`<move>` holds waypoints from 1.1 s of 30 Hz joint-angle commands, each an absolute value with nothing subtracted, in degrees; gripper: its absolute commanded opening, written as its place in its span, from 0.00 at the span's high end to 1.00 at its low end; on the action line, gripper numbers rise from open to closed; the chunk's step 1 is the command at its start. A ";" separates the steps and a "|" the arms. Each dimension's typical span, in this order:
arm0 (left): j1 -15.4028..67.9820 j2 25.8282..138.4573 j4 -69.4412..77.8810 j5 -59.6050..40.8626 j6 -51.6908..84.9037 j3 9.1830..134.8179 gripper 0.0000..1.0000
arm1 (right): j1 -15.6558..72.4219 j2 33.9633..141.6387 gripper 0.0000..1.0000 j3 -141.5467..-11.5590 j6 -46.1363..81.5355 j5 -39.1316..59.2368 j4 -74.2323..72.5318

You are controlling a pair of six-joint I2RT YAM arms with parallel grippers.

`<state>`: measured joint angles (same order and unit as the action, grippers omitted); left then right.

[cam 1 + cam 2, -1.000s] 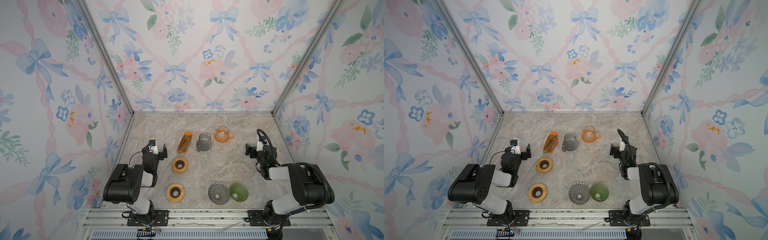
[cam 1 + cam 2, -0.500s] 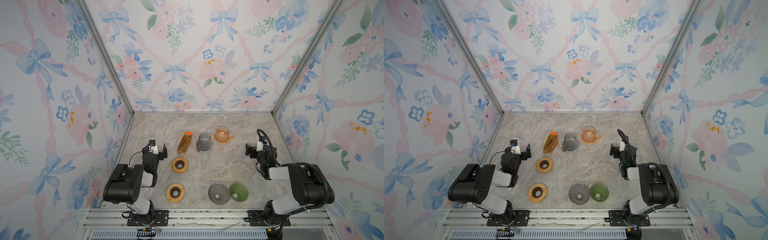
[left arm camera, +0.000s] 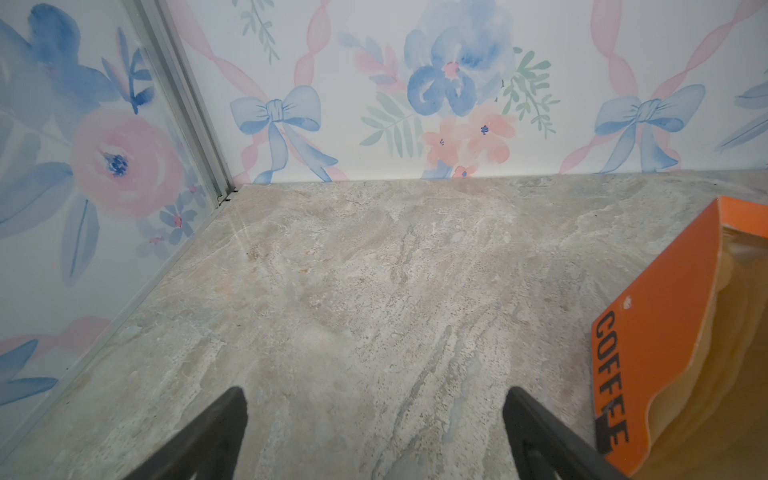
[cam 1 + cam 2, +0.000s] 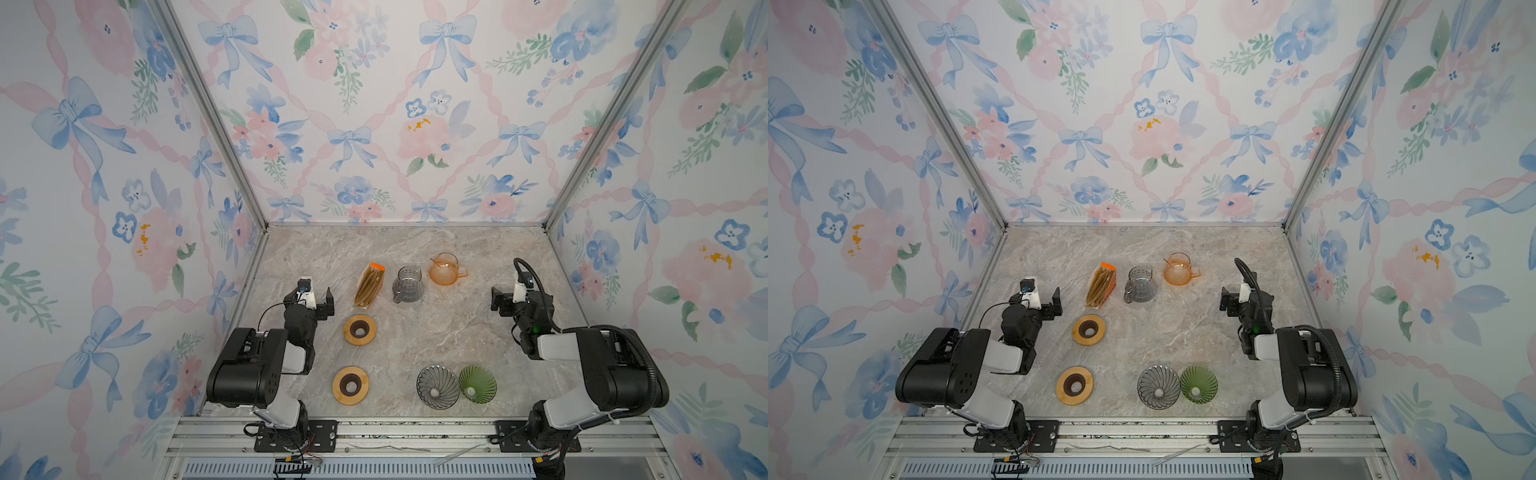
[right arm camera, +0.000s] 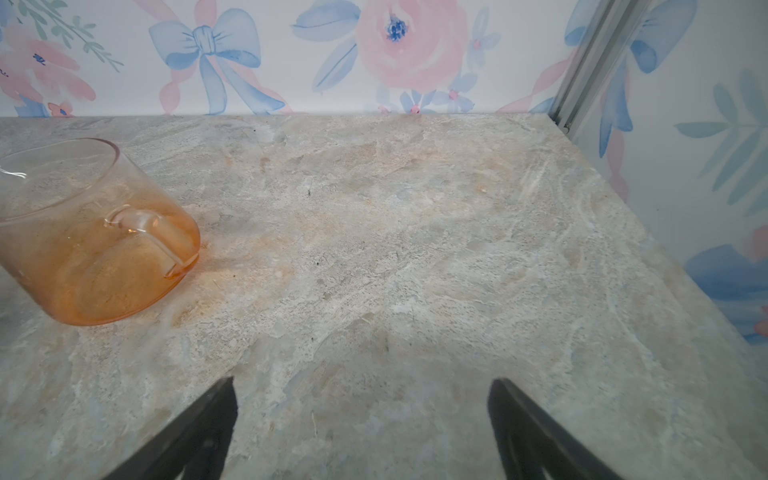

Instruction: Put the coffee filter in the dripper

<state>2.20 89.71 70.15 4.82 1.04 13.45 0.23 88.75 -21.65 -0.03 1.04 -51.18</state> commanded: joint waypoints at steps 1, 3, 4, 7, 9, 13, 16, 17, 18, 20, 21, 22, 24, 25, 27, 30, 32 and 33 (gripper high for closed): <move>1.85 89.87 71.17 3.73 0.53 13.00 0.02 | 0.73 88.68 0.04 -22.59 0.10 0.83 -51.66; 1.85 89.76 71.43 3.59 0.53 12.75 0.02 | 0.53 88.59 0.04 -22.45 0.17 0.96 -51.88; 1.92 89.63 71.46 3.27 0.45 12.67 0.02 | 0.37 88.59 0.04 -22.33 0.37 1.22 -52.06; 2.01 88.36 71.05 3.70 0.37 12.45 0.02 | -0.17 88.26 0.04 -21.16 0.91 1.80 -53.97; 2.35 86.91 70.18 5.19 0.44 12.25 0.02 | -0.19 87.33 0.04 -21.05 1.00 1.85 -53.72; 3.80 83.60 67.17 8.29 -0.21 12.35 0.02 | -0.15 83.83 0.04 -21.86 0.93 2.10 -49.20; 6.49 80.81 60.55 14.15 -0.76 14.62 0.02 | 0.00 80.68 0.04 -23.49 0.53 2.36 -43.30; 7.51 79.66 57.12 15.63 -0.75 15.90 0.02 | 0.27 79.30 0.04 -24.05 0.39 1.99 -41.12; 8.37 78.66 54.44 16.45 -0.92 16.89 0.02 | 0.48 78.12 0.04 -24.40 0.43 1.30 -39.25; 10.39 76.48 49.69 18.64 -0.72 18.80 0.02 | 0.95 74.95 0.04 -25.31 1.10 -0.25 -35.43; 11.46 75.21 47.82 19.36 -0.07 19.57 0.02 | 1.07 73.08 0.04 -26.18 2.12 -1.23 -32.13; 12.31 73.75 46.14 19.36 0.85 20.20 0.02 | 1.29 71.28 0.04 -27.48 3.30 -2.36 -28.39; 13.82 71.19 40.97 18.58 3.26 22.15 0.02 | 1.37 68.27 0.04 -30.83 5.41 -2.39 -20.34; 14.37 70.02 37.61 18.19 5.10 23.73 0.02 | 1.55 67.01 0.04 -32.91 6.48 -1.38 -15.48; 15.31 68.56 30.00 16.45 8.27 27.23 0.02 | 2.35 65.37 0.04 -36.53 8.07 -0.37 -7.78; 17.81 67.36 18.39 14.21 12.74 33.28 0.02 | 4.38 63.80 0.04 -42.38 9.77 0.77 2.42; 19.75 67.13 12.20 13.37 14.96 36.98 0.02 | 5.30 62.84 0.04 -45.20 11.52 1.89 7.04; 20.83 67.08 9.96 11.97 15.11 38.75 0.02 | 5.73 62.32 0.04 -46.52 12.65 2.72 9.20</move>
